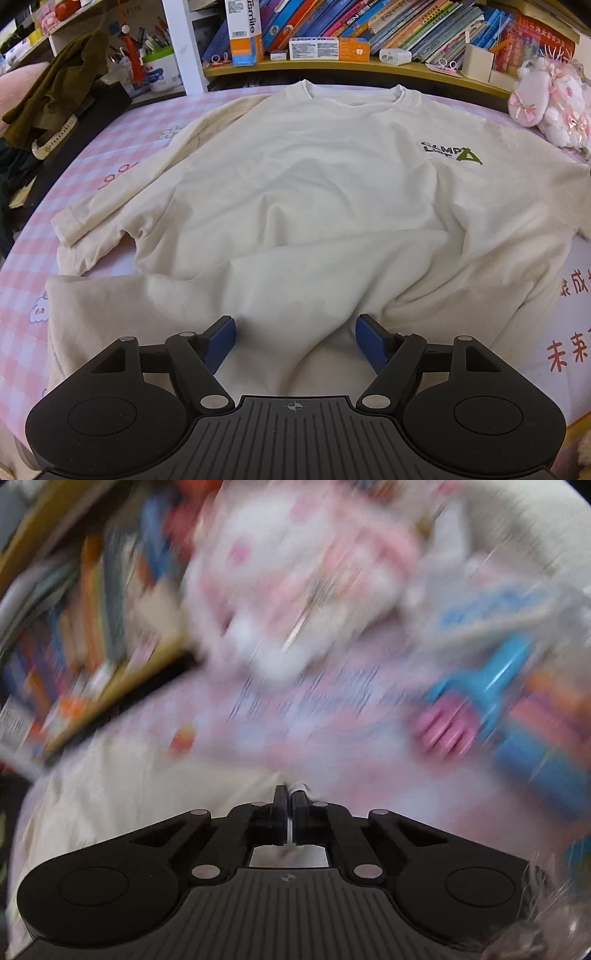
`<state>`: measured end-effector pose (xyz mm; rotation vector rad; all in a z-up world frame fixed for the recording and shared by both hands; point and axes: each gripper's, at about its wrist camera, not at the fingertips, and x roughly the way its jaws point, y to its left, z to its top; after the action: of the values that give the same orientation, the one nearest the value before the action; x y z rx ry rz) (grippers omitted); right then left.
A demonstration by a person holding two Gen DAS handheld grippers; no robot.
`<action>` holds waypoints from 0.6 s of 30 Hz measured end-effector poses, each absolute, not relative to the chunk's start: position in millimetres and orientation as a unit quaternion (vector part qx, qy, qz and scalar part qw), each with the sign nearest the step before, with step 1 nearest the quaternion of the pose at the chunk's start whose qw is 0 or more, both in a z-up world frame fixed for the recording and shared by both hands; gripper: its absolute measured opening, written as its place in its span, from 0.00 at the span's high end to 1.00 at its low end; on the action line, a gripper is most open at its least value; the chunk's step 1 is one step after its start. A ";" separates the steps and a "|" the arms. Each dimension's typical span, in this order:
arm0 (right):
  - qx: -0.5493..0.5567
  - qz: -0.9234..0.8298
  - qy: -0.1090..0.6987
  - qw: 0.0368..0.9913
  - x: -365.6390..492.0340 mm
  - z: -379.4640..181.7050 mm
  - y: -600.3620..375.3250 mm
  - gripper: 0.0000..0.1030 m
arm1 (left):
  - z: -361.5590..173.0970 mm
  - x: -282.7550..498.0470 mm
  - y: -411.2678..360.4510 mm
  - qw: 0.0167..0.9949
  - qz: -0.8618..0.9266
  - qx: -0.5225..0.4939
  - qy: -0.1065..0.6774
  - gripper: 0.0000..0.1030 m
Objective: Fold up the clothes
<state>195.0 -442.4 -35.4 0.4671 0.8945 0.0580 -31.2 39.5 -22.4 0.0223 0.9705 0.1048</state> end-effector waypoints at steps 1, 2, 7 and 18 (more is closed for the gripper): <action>0.221 0.024 0.431 0.874 197.3 -38.4 -444.2 0.98 | -22.3 -30.9 40.0 0.883 0.049 0.011 0.467 0.28; 0.219 0.020 0.435 0.873 199.7 -41.4 -446.1 0.98 | -22.3 -30.3 40.6 0.883 0.049 0.010 0.468 0.28; 0.244 0.022 0.425 0.871 191.1 -44.0 -454.0 0.82 | -22.2 -29.7 41.2 0.882 0.048 0.011 0.469 0.28; 0.068 0.101 0.473 0.873 114.9 -29.4 -372.9 0.75 | -20.7 -28.7 40.6 0.881 0.047 0.009 0.470 0.28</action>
<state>114.9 -372.9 -29.4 0.1415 0.9882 0.2107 -28.7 40.6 -20.7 0.0184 0.9787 0.0978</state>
